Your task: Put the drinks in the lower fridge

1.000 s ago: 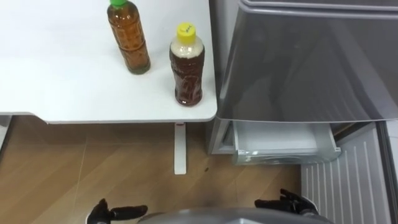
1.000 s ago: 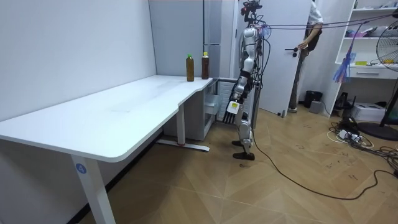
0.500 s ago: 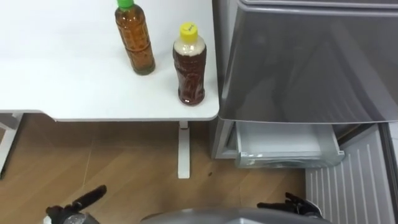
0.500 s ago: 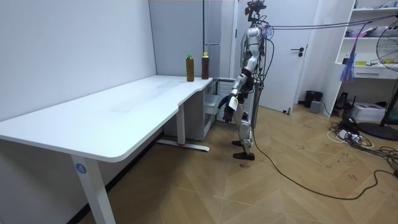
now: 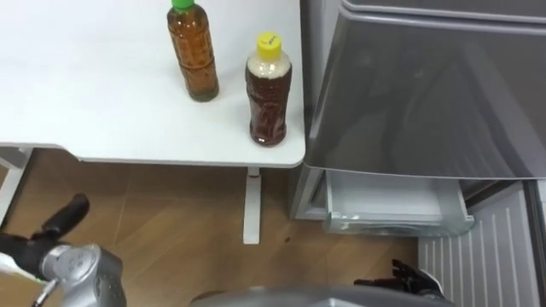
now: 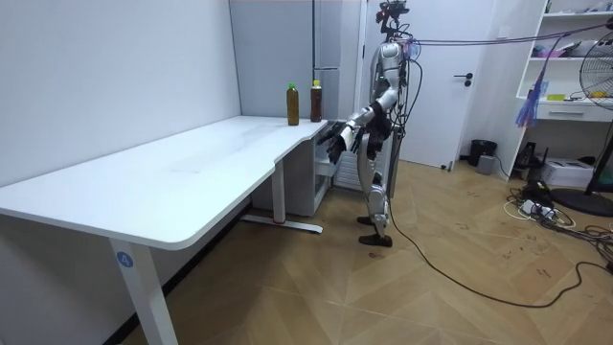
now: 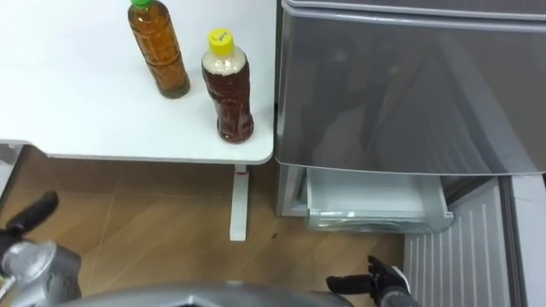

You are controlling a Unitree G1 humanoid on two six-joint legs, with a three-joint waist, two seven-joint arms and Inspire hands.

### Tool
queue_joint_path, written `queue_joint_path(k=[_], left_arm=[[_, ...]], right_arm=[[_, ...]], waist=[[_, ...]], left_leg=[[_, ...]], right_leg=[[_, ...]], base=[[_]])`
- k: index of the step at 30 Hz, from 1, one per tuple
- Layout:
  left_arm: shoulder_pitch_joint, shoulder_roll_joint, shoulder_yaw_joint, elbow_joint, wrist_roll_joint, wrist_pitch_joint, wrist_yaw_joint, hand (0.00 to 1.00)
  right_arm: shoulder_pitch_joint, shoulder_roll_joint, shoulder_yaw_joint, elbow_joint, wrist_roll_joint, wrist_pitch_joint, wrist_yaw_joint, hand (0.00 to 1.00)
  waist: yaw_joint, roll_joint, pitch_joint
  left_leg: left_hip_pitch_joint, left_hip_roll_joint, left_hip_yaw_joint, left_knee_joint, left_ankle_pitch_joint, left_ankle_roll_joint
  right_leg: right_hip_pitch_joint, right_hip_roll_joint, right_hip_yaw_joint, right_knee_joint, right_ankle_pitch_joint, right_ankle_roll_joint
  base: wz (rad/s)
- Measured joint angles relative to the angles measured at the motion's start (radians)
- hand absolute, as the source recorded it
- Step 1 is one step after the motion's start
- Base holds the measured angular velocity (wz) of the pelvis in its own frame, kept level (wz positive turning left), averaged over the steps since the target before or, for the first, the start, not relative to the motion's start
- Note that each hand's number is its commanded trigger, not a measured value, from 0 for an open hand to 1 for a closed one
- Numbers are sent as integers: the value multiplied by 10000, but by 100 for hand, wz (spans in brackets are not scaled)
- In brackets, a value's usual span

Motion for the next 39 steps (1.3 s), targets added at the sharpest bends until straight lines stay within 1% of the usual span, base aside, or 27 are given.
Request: queue_joint_path(k=[1,2,3,4,6,8,11,16,18,19,21,23,24,26,27,28,29,31,33,34,36,37,38,39], left_arm=[[-23,3,-21,-253,220,-4,40,0],[-66,15,-77,-751,663,-46,105,0],[-129,15,-87,-1129,1091,-159,95,0],[-163,17,-89,-1330,1301,-194,96,0],[-188,33,-112,-2217,2052,-213,81,0],[-199,36,-113,-2891,2527,-213,42,0],[-250,38,-121,-3686,2884,-211,-271,0],[-249,43,-538,-4967,2886,-166,-813,0],[-321,85,-776,-5659,2878,-164,-1347,0],[-359,86,-800,-5770,2878,-164,-1519,0],[-590,90,-868,-5952,2877,-164,-2165,0],[-709,85,-942,-6042,2864,-141,-2583,0],[-708,80,-978,-6140,2855,-110,-2737,0],[-710,76,-1210,-6583,2739,-99,-3343,0],[-711,81,-1334,-6761,2568,-97,-3707,0],[-711,80,-1379,-6833,2504,-90,-3881,0],[-715,82,-1478,-6960,2386,-59,-4248,0],[-795,88,-1731,-6999,2368,45,-4758,0],[-876,81,-2044,-6999,2373,312,-5512,0],[-879,73,-2085,-6999,2375,374,-5711,0],[-900,73,-2229,-6999,2315,598,-6403,0],[-932,78,-2242,-6999,2217,662,-6589,0],[-1047,79,-2294,-6999,2055,797,-6907,0],[-1093,78,-2320,-6999,1974,811,-7194,0]], right_arm=[[3,0,18,0,46,-2,6,0],[-7,0,66,14,154,-13,8,0],[-23,2,70,77,158,-100,15,0],[-26,2,69,100,157,-151,15,0],[-49,1,45,289,166,-318,7,0],[-23,2,42,286,253,-325,19,0],[-31,-4,41,285,288,-330,110,0],[-98,0,-15,429,325,-401,107,0],[-158,5,-10,451,336,-400,119,0],[-174,6,-18,450,339,-400,131,0],[-196,1,-39,454,341,-405,252,0],[-230,-13,-45,497,363,-417,352,0],[-239,-13,-44,511,374,-423,374,0],[-303,-18,-52,692,474,-530,504,0],[-355,-19,-46,772,575,-542,530,0],[-372,-19,-42,776,587,-540,542,0],[-417,-17,-34,776,587,-541,566,0],[-423,-16,-31,775,595,-542,654,0],[-442,-15,-32,764,559,-543,778,0],[-450,-13,-30,763,552,-543,781,0],[-445,-13,-35,698,544,-543,877,0],[-454,-13,-34,689,545,-544,899,0],[-471,-19,-33,708,552,-543,923,0],[-487,-18,-35,720,551,-543,972,0]], waist=[[-7,-6,4],[-7,-11,6],[-6,2,5],[-23,10,7],[-38,27,23],[-17,33,29],[-39,64,40],[-136,55,47],[-261,64,56],[-297,75,64],[-336,104,82],[-359,104,84],[-362,104,84],[-408,91,79],[-464,86,73],[-503,82,69],[-581,99,77],[-624,104,75],[-688,99,74],[-717,98,74],[-849,90,64],[-859,90,63],[-870,84,67],[-878,86,65]], left_leg=[[-6,-10,-85,8,1,0],[4,-14,-124,13,1,2],[33,-16,-136,16,1,2],[35,-18,-140,19,1,2],[34,-22,-143,13,1,2],[33,-19,-144,-2,1,3],[33,-16,-146,-12,1,2],[22,-21,-183,33,2,3],[-34,-40,-264,83,1,4],[-41,-45,-289,87,1,4],[-44,-50,-359,96,2,5],[-49,-48,-386,106,2,5],[-53,-49,-398,105,2,5],[-76,-52,-399,104,2,5],[-78,-57,-400,108,2,6],[-76,-58,-400,111,3,7],[-76,-58,-398,114,4,8],[-76,-56,-388,115,3,8],[-77,-45,-372,111,3,7],[-77,-43,-373,110,3,7],[-127,-40,-341,103,3,7],[-160,-40,-331,109,2,7],[-187,-40,-326,124,3,7],[-193,-42,-308,127,3,7]], right_leg=[[8,2,-1,0,0,0],[32,4,0,-1,0,0],[58,4,3,0,0,0],[60,4,0,-1,0,0],[46,3,-8,-14,0,0],[32,10,5,-14,0,0],[24,16,7,-14,0,0],[22,12,-20,-14,0,0],[21,-9,-72,-19,0,0],[22,-13,-88,-19,0,0],[27,-9,-97,-20,-1,1],[25,-2,-94,-20,-1,0],[19,-1,-87,-20,-1,1],[-17,2,-19,-22,-1,0],[-14,-3,-22,-20,-1,0],[-12,-5,-24,-16,-1,0],[-13,-6,-31,-10,-1,0],[-16,-1,-12,-10,-1,1],[-22,14,2,-10,-1,0],[-22,16,10,-10,-1,0],[-73,20,31,-8,-1,0],[-105,20,31,-8,-1,0],[-142,21,34,-9,0,-1],[-149,20,40,-9,0,-1]], base=[[5],[5],[0],[0],[0],[-2],[0],[1],[8],[8],[2],[0],[0],[0],[0],[0],[0],[0],[0],[0],[0],[-6],[-6],[-5]])
